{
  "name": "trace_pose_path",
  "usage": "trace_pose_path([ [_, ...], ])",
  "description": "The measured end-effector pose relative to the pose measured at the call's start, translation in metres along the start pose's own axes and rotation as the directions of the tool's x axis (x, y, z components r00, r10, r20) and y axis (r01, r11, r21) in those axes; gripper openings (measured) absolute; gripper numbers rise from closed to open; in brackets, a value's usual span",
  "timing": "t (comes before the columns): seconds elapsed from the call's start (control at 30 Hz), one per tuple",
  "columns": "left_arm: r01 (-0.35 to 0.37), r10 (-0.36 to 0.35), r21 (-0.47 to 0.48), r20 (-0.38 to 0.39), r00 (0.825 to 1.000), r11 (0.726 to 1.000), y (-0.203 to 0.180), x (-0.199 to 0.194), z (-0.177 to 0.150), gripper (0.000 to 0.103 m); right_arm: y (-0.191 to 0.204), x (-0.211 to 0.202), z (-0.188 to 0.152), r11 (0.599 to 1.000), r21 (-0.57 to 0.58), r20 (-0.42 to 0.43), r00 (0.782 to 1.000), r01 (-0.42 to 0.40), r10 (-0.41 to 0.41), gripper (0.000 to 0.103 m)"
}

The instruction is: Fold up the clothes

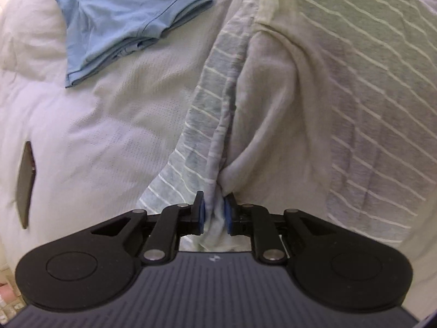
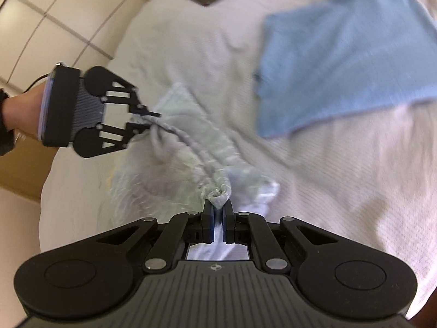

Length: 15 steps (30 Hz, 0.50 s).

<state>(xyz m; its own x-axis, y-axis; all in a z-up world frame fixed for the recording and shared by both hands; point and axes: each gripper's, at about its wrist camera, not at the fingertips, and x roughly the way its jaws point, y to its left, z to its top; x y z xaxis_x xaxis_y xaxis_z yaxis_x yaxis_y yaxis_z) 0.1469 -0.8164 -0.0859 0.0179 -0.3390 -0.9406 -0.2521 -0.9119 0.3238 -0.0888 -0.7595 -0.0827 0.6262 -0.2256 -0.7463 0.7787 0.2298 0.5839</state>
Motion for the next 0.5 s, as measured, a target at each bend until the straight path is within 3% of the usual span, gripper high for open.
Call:
trace_pose_path([
  [0.17,0.09,-0.084,-0.123,0.053,0.995,0.988,0.023,0.006,-0.009,0.009,-0.009,0.002,-0.001,0.998,0.057,-0.009,1.0,-0.004,0.004,0.007],
  [0.5,0.1,-0.081,-0.18,0.111,0.991,0.979,0.047,0.0,-0.015,0.007,-0.01,-0.009,0.009,0.997,0.078,0.042,0.999,0.017,-0.02,0.003],
])
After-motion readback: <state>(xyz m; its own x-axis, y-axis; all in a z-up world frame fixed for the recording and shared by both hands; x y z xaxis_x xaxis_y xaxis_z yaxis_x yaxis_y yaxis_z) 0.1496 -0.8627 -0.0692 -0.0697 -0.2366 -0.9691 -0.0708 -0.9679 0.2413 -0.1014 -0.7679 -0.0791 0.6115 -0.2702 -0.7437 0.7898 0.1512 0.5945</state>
